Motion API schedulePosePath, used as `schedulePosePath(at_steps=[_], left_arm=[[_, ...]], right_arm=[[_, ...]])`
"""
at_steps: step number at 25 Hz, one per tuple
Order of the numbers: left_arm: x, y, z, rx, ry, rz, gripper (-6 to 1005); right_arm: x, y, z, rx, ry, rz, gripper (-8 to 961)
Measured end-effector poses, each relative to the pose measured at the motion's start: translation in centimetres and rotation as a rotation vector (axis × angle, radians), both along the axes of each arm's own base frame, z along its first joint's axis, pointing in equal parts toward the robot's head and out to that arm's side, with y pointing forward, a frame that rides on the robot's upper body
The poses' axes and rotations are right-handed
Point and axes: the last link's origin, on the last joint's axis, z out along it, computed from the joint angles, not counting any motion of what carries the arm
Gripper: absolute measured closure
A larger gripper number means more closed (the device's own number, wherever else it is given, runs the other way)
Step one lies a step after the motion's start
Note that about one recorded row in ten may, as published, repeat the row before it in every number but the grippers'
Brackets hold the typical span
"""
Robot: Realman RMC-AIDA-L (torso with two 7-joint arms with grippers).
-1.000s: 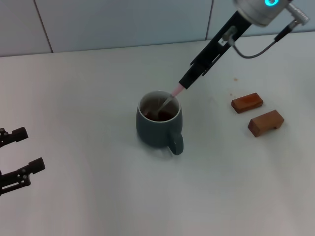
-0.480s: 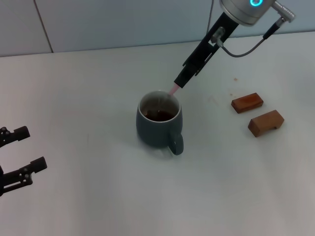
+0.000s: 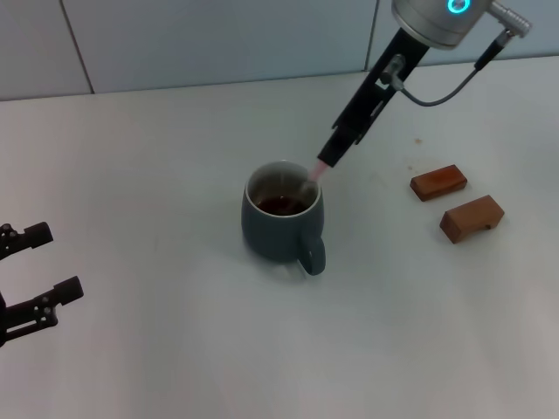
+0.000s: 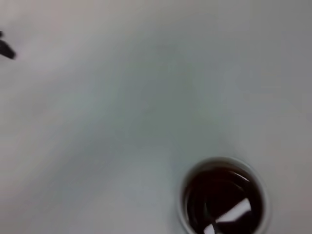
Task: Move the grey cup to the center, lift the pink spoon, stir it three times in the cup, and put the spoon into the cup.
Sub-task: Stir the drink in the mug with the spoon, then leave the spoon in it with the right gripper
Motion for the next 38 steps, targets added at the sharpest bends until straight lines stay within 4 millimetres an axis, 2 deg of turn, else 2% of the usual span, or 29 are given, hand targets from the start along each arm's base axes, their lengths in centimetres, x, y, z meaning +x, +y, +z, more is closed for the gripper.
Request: schedulePosePath(at_steps=[10,17,20,24,28,33,38], left_arm=[[0.0,0.0,0.0,0.002,-0.001,0.002,170],[-0.1,-0.1,0.0,0.003,-0.001,0.004,170],[-0.1,-0.1,0.0,0.001,0.000,0.003,170],[0.0,-0.1,0.0,-0.001,0.000,0.001,170],[0.0,0.0,0.0,-0.002,0.001,0.000,170],[0.0,0.0,0.0,-0.004,0.001,-0.001,170],[0.1,0.0,0.0,-0.007,-0.001,-0.002,170]], right_arm=[[0.3,1.1,0.4,0.074,-0.042,0.004,839],[-0.5,0.2,-0.2,0.003,-0.045,0.018,840],[-0.9,0.6,-0.2,0.031,-0.011,0.024,840],[-0.4,1.2,0.1,0.082,-0.037,0.004,841],[0.0,0.8,0.2,0.059,-0.074,-0.007,839],[-0.7,-0.1,-0.5,-0.008,-0.049,0.026,829],[-0.6,0.4,-0.4,0.040,-0.039,0.012,817]])
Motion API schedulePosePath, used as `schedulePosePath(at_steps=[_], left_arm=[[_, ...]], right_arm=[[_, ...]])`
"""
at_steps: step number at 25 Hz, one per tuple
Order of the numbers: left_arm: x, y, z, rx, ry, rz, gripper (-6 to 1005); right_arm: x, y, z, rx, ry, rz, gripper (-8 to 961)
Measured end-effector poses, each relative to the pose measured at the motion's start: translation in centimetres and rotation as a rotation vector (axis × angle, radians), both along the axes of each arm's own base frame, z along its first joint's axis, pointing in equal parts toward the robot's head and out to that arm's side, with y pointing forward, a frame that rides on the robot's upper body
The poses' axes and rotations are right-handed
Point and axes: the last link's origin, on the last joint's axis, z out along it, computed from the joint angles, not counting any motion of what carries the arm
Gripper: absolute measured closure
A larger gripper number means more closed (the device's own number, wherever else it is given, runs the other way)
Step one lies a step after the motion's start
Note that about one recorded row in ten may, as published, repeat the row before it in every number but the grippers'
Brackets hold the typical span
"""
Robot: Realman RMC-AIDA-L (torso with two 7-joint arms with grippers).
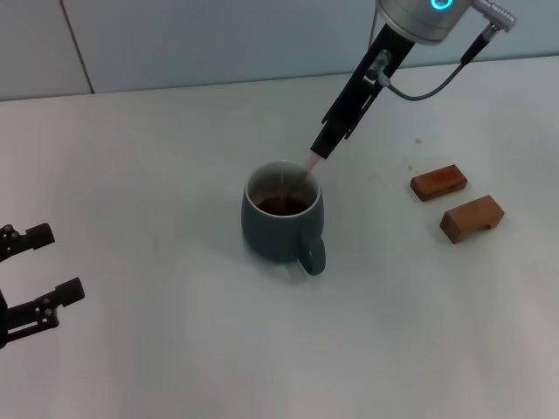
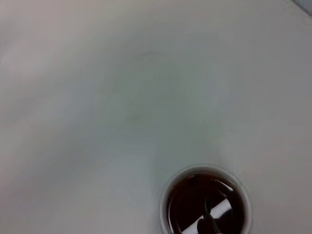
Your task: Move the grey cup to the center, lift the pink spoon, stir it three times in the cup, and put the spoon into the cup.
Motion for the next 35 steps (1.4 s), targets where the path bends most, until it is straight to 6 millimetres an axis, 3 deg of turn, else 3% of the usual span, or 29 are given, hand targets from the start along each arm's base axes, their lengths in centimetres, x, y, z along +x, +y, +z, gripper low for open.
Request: schedulePosePath(at_steps=[16,20,25,27,31,35], left_arm=[[-0.1,-0.1,0.0,0.003,0.003,0.004,170],[-0.1,-0.1,0.0,0.003,0.003,0.004,170],[0.0,0.3,0.0,0.005,0.006,0.002,170],[0.1,0.6,0.2,0.006,0.010,0.004,170],[0.4,1.4,0.4,0.002,0.016,0.003,170],[0.9,2.3,0.3,-0.019,0.022,-0.003,170]], right_arm=[[0.5,0.0,-0.3,0.017,-0.031,-0.018,777],[0.3,0.0,0.0,0.055,0.008,0.008,589],[0.3,-0.9,2.1,0.200,0.185,0.167,403],[1.1,-1.6,3.4,0.273,0.297,0.241,360],[5.0,-3.6,6.0,0.408,0.560,0.325,326],[10.7,-5.3,8.0,0.486,0.767,0.272,292]])
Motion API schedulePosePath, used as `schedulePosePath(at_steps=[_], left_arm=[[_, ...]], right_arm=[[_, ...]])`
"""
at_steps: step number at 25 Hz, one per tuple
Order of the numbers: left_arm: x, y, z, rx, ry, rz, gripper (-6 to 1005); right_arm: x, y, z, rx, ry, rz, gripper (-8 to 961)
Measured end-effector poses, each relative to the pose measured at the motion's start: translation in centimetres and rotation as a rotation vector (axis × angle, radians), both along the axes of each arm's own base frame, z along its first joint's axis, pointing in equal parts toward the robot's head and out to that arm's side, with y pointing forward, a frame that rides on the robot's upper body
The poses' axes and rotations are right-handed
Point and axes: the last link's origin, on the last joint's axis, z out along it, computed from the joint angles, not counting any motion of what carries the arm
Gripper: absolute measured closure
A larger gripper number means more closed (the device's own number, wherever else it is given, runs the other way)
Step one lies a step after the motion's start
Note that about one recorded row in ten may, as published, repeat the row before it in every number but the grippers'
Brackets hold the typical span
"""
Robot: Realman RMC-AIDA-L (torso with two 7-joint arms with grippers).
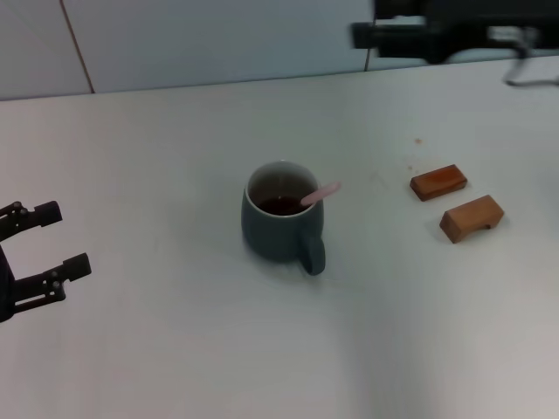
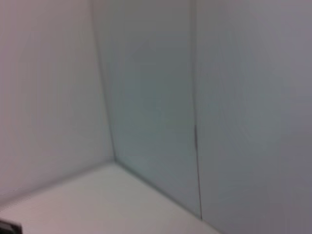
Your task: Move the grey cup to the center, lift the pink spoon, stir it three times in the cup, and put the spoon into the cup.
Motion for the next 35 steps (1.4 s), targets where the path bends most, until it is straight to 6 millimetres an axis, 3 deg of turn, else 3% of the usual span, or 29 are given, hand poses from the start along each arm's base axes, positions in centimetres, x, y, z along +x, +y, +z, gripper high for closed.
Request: schedulePosePath(at_steps=[4,8,14,24,35], left_arm=[[0.6,1.0,0.1,-0.026,0.012,-0.002,170],[1.3,2.1,0.2,-0.069,0.028,0.000,170],[3.2,4.8,0.7,-0.163,0.081,0.023,170],[5.0,7.4,1.6,-0.233,0.175,0.044,170],[5.1,7.5,1.5,-0.241,0.183,0.043,170]], right_arm=[[5.3,-1.9,0.3,-0.124,0.078,-0.039,259],[9.2,-3.8,0.4,-0.187,0.029,-0.027,225],[13.0,-4.6,0.7,-0.231,-0.091,-0.073,152],[13.3,-3.8,0.4,-0.235,-0.172,-0.047,124],[12.1,-3.1,-0.7,-0.241,-0.171,-0.002,124]])
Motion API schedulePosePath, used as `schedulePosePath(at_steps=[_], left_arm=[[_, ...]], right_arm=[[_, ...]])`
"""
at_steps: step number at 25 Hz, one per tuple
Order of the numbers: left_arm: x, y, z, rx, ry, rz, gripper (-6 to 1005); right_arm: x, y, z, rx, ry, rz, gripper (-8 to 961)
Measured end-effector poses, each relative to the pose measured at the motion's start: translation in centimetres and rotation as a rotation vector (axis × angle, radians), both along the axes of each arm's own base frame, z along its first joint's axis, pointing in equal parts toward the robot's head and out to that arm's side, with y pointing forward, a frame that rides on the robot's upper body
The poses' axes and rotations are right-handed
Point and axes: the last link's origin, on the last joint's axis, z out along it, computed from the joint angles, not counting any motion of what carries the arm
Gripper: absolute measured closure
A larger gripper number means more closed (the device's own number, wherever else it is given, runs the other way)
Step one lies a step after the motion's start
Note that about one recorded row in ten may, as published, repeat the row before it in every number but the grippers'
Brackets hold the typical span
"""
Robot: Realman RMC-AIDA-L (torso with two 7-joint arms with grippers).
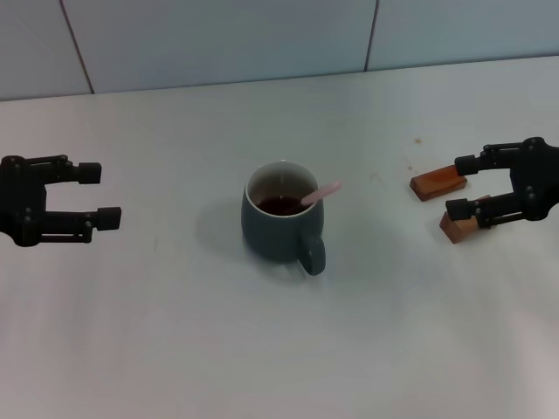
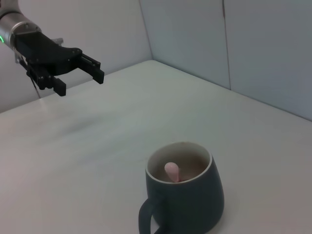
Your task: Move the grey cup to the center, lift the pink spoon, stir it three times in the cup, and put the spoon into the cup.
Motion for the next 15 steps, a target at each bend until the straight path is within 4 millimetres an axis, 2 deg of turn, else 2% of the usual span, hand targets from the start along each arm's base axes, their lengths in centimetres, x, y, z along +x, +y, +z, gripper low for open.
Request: schedulePosePath(at_steps=[15], left_arm=[[0.22,0.00,-0.14,-0.024,0.019,-0.009,170]], right_arm=[[-0.10,-0.06,-0.03,-0.003,0.006,0.001,124]])
